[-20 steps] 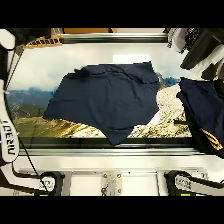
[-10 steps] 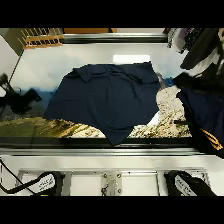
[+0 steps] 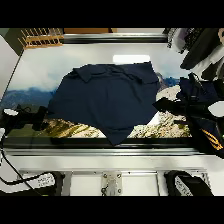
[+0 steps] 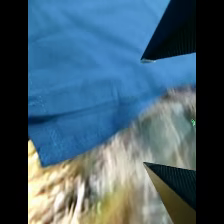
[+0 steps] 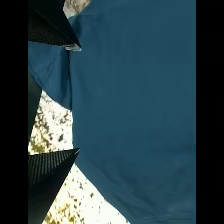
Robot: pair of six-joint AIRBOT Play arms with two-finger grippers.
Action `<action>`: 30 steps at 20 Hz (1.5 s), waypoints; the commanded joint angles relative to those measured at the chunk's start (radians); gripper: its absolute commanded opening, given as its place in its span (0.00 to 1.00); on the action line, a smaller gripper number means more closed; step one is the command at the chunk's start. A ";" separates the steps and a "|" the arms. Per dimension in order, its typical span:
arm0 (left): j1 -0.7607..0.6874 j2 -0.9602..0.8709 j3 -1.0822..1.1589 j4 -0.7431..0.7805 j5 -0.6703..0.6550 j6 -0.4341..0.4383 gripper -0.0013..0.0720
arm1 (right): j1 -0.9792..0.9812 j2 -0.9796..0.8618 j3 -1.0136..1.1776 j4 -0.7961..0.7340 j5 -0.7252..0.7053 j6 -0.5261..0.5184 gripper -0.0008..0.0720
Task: Fold the clothes and pants, and hang the long-sleeved shirts on hangers.
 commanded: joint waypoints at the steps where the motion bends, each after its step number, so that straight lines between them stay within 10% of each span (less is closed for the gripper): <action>1: -0.053 -0.037 -0.013 -0.062 0.082 0.014 0.98 | 0.006 0.005 -0.014 0.026 -0.031 0.000 0.94; 6: -0.164 -0.037 -0.012 -0.082 0.222 0.013 0.88 | 0.006 0.002 -0.016 0.025 -0.031 0.003 0.94; 10: -0.200 -0.031 0.053 -0.069 0.204 0.015 0.06 | 0.004 -0.007 -0.052 -0.216 -0.030 0.330 0.94; 15: -0.198 0.044 0.059 0.034 0.188 0.022 0.03 | 0.007 -0.125 -0.242 -0.211 -0.103 0.561 0.94; 21: -0.200 0.085 0.016 0.056 0.180 0.022 0.03 | 0.115 -0.388 -0.260 0.279 -0.397 0.237 0.94; 25: -0.200 0.085 0.016 0.055 0.177 0.022 0.03 | 0.195 -0.444 -0.202 0.354 -0.439 0.110 0.71; 28: -0.200 0.126 0.018 0.055 0.181 0.022 0.03 | 0.190 -0.441 -0.141 0.335 -0.426 0.022 0.09; 30: -0.197 0.200 0.061 0.057 0.175 0.022 0.03 | 0.172 -0.419 -0.048 0.243 -0.364 0.013 0.03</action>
